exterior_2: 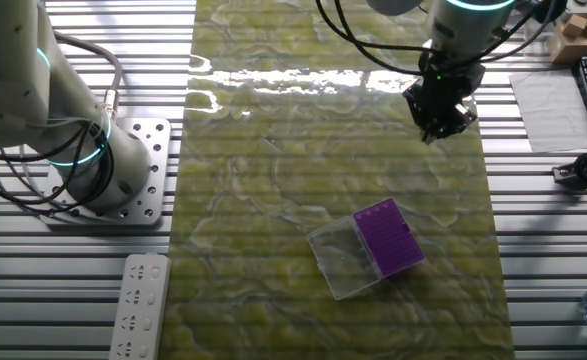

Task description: Insert a small pipette tip into the holder for small pipette tips

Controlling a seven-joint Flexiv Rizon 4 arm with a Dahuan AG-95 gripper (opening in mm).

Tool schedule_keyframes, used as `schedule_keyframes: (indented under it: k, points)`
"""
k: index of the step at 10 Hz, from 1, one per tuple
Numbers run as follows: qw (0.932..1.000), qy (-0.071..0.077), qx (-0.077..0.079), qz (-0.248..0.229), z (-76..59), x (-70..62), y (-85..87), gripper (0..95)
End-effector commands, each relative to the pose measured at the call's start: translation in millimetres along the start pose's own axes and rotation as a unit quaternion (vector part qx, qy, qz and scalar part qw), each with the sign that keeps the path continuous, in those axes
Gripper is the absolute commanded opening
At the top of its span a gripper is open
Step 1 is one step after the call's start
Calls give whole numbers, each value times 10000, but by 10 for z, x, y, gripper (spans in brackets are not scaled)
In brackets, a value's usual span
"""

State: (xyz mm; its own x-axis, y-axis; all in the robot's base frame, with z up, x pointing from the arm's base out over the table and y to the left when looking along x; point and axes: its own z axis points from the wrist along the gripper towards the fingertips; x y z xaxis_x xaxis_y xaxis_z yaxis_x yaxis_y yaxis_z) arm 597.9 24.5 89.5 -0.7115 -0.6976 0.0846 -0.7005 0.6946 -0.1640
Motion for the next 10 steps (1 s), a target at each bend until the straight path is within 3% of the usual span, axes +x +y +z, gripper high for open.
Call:
schedule_keyframes:
  k: [1, 4, 7, 8, 10]
  points:
    - [9987, 222, 146, -433, 26, 122, -61, 0]
    - [9969, 331, 167, -691, 56, 260, -135, 0]
    - [9936, 549, 230, -963, 56, 274, -137, 0]
    - [9933, 560, 221, -988, 66, 262, -143, 0]
    - [9925, 449, 237, -1112, 66, 262, -143, 0]
